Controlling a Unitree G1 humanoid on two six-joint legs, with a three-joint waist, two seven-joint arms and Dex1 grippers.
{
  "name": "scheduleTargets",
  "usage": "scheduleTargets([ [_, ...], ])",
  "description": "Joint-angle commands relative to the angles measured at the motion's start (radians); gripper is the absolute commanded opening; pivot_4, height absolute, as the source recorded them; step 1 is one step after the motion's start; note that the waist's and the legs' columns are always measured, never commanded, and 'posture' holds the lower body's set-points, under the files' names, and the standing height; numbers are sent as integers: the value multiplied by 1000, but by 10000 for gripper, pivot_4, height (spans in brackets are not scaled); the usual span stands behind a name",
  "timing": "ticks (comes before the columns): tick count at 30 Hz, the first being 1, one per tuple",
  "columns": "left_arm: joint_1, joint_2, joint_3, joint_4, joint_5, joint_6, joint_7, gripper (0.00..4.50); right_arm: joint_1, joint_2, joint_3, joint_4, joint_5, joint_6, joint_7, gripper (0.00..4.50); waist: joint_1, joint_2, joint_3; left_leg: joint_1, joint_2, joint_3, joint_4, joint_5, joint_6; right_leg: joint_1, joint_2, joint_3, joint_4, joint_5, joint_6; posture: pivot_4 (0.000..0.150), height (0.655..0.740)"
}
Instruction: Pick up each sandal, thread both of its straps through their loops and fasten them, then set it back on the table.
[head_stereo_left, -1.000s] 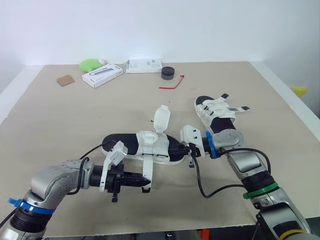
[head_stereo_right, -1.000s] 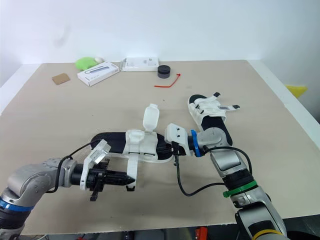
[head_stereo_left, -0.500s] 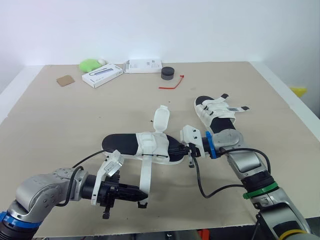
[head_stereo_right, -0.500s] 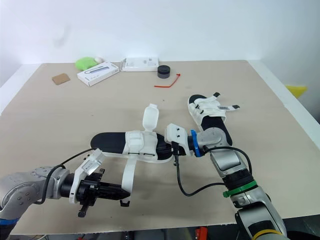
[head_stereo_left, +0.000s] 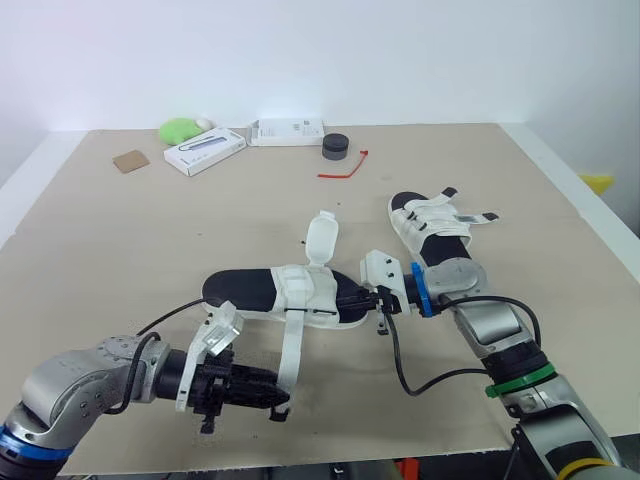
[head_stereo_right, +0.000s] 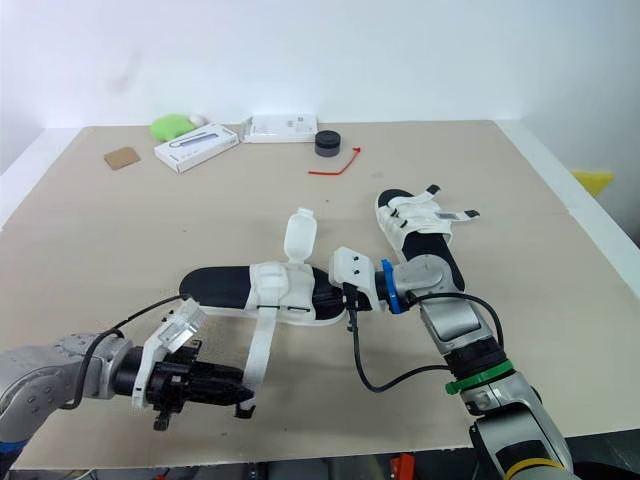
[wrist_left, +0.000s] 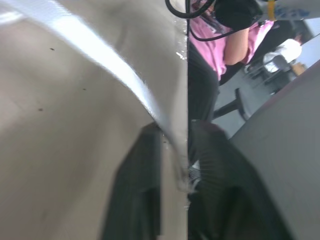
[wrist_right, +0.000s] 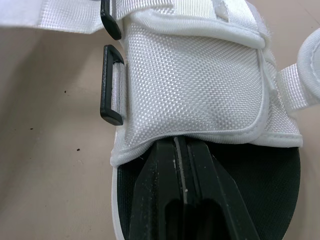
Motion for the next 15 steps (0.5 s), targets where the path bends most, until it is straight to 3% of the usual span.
scheduleTargets([
  [1,20,46,-7,-44,84,-112,-64,26866,-23,0,3,-1,2,-12,9,0,0,0,0,0,0,0,0,0,0,0,0,0,0,0,-1,1500,7400],
  [3,28,74,-10,-41,157,-206,-97,35966,-23,0,3,-1,2,-12,10,0,0,0,0,0,0,0,0,0,0,0,0,0,0,-3,-5,1500,7400],
  [6,39,105,-17,-20,313,-414,-142,43344,-22,-3,3,-1,2,-13,13,0,0,0,0,0,0,0,0,0,0,0,0,0,0,-3,-5,1500,7400],
  [10,15,107,-16,91,568,-850,-180,43344,-24,-3,4,3,1,-15,19,0,1,0,0,0,0,1,0,0,0,0,0,0,0,-3,-5,1500,7400],
  [15,-61,42,-45,255,773,-1376,-164,43344,-26,0,5,6,1,-19,23,0,2,0,0,0,1,3,0,0,0,0,-2,0,0,-3,-5,1500,7400],
])
